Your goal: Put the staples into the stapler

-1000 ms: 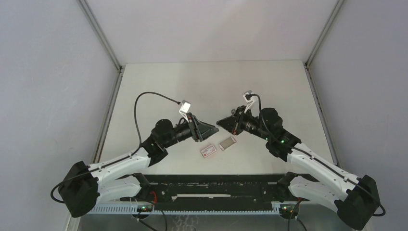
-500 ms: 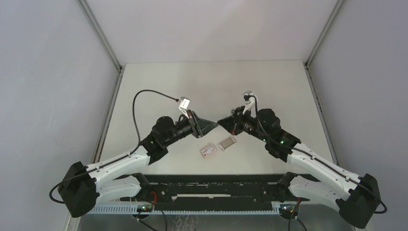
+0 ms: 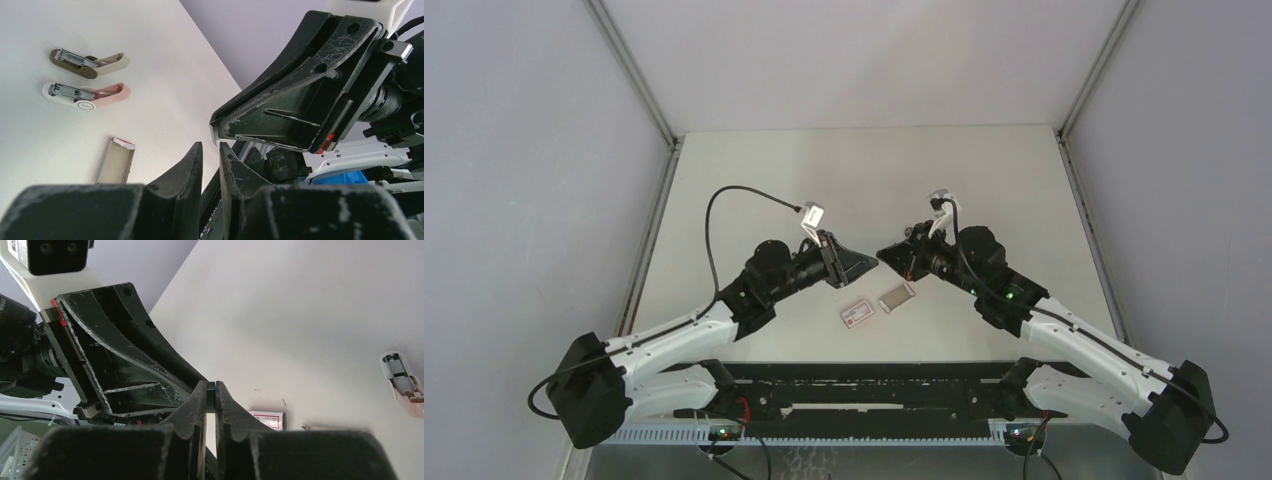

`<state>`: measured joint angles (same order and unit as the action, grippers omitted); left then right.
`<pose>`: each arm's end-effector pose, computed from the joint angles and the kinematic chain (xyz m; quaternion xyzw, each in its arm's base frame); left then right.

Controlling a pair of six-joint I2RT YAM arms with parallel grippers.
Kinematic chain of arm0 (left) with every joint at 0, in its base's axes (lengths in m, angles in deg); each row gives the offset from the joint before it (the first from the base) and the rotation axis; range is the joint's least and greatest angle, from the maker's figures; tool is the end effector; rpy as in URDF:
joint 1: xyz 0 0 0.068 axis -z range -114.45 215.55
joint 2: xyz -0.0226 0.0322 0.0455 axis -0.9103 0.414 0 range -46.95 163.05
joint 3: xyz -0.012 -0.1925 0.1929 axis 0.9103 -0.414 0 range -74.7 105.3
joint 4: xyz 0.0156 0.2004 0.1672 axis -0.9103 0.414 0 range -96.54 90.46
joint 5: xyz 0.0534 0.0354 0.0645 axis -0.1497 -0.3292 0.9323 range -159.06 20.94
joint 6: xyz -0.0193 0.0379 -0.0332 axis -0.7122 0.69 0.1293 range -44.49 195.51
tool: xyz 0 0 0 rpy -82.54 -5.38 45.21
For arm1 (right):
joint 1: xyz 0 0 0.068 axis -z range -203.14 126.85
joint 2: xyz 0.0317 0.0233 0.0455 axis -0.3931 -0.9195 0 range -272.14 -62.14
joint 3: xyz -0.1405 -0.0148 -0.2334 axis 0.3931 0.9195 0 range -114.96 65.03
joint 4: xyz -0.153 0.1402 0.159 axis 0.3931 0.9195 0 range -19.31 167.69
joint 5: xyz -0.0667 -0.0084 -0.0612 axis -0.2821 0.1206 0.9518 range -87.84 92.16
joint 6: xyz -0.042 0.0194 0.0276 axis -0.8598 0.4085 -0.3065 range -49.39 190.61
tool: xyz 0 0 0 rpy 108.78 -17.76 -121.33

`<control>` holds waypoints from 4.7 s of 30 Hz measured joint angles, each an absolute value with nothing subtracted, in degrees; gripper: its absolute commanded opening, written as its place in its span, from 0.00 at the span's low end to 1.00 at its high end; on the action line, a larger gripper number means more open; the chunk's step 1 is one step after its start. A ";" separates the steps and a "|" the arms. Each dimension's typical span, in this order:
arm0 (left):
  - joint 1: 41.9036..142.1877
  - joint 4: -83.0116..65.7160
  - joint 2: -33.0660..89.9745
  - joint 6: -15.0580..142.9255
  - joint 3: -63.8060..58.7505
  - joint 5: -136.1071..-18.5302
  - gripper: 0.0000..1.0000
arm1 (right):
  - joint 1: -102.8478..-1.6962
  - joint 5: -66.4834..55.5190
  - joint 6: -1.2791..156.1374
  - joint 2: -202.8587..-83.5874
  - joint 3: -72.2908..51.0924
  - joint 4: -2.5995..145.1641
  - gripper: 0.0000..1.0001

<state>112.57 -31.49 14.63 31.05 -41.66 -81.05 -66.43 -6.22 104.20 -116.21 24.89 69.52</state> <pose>0.1628 -0.1857 0.2744 0.0877 0.7232 -0.5408 0.4206 0.1595 0.1571 0.3024 -0.1113 0.7726 0.4316 0.4521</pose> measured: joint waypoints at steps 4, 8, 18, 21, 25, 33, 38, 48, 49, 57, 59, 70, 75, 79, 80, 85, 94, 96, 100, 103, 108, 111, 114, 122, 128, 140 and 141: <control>112.90 -31.21 15.00 31.07 -40.85 -81.11 0.27 | -66.45 -6.22 104.20 -116.21 24.89 69.58 0.06; 113.16 -31.03 15.09 31.09 -40.48 -81.16 0.28 | -66.48 -6.03 104.20 -116.21 24.89 69.71 0.06; 113.38 -30.53 16.31 31.07 -39.93 -81.18 0.22 | -66.61 -5.63 104.20 -116.21 24.87 69.87 0.06; 113.45 -29.90 16.79 31.07 -39.65 -81.16 0.22 | -66.89 -5.76 104.22 -116.21 24.72 69.85 0.06; 113.45 -29.85 16.88 31.05 -39.52 -81.11 0.22 | -67.07 -5.76 104.20 -116.21 24.48 69.91 0.06; 113.45 -29.83 16.88 31.05 -39.43 -81.11 0.18 | -67.13 -5.61 104.15 -116.23 24.46 69.89 0.06; 113.45 -29.90 16.93 31.05 -39.43 -81.24 0.11 | -67.18 -5.61 103.89 -116.36 24.44 69.95 0.06; 113.55 -29.96 17.25 31.29 -39.32 -81.29 0.00 | -67.22 -5.68 102.80 -116.36 24.35 70.48 0.10; 113.55 -29.99 17.27 31.26 -39.32 -81.31 0.00 | -67.22 -5.68 102.71 -116.36 24.35 70.48 0.14; 113.60 -30.47 17.67 31.11 -39.32 -81.22 0.00 | -67.37 -6.33 101.95 -116.03 24.26 70.79 0.44; 113.60 -31.25 17.67 31.07 -39.32 -81.20 0.00 | -67.42 -6.77 101.84 -115.72 24.26 71.13 0.51; 113.60 -32.13 17.01 31.09 -39.43 -80.78 0.00 | -59.15 -17.04 101.42 -111.77 24.26 71.38 0.61; 113.58 -33.50 13.93 31.92 -40.68 -82.31 0.00 | -53.47 -28.43 101.66 -110.72 24.28 68.71 0.62; 113.36 -37.18 11.02 32.79 -42.97 -86.66 0.00 | -50.67 -37.83 103.04 -108.86 24.54 63.79 0.63; 113.36 -37.92 10.35 33.08 -43.45 -88.04 0.00 | -50.50 -39.75 103.43 -108.51 24.61 62.52 0.64; 113.36 -40.37 7.68 34.52 -43.96 -94.93 0.00 | -51.20 -48.47 105.73 -108.27 25.03 56.10 0.66; 113.36 -42.55 5.65 35.59 -43.96 -102.33 0.00 | -55.26 -53.63 107.91 -110.98 25.05 49.87 0.64; 113.38 -42.58 5.65 35.61 -43.96 -103.06 0.00 | -55.74 -53.96 108.04 -111.42 25.03 49.17 0.62; 113.38 -42.84 5.65 35.77 -43.96 -104.19 0.00 | -57.34 -54.44 108.09 -112.66 25.03 48.51 0.58; 113.42 -42.92 5.65 36.27 -43.96 -104.48 0.00 | -58.15 -54.61 108.09 -113.76 25.03 48.32 0.54; 113.42 -42.95 5.65 36.97 -43.96 -105.33 0.00 | -58.65 -55.01 108.33 -114.89 25.03 47.42 0.46; 113.42 -42.95 5.65 37.14 -43.96 -105.42 0.00 | -59.13 -55.36 108.79 -115.24 25.03 46.50 0.41; 113.45 -42.95 5.65 37.17 -43.96 -105.50 0.00 | -59.48 -55.47 109.01 -115.51 25.03 46.04 0.37; 113.71 -43.08 5.65 37.17 -43.96 -105.61 0.00 | -59.61 -55.47 109.03 -116.03 25.03 45.98 0.25; 113.77 -43.36 5.65 37.19 -43.96 -105.79 0.00 | -59.61 -55.40 109.09 -116.36 25.03 45.96 0.15; 113.82 -41.59 4.66 38.70 -43.96 -102.05 0.33 | -58.24 -55.42 109.07 -116.01 25.03 46.55 0.12; 113.80 -41.15 4.34 39.07 -43.98 -101.57 0.36 | -57.82 -55.38 109.07 -115.77 25.03 46.61 0.12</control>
<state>113.80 -41.15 4.34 39.07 -43.98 -101.57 -57.82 -55.38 109.07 -115.77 25.03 46.61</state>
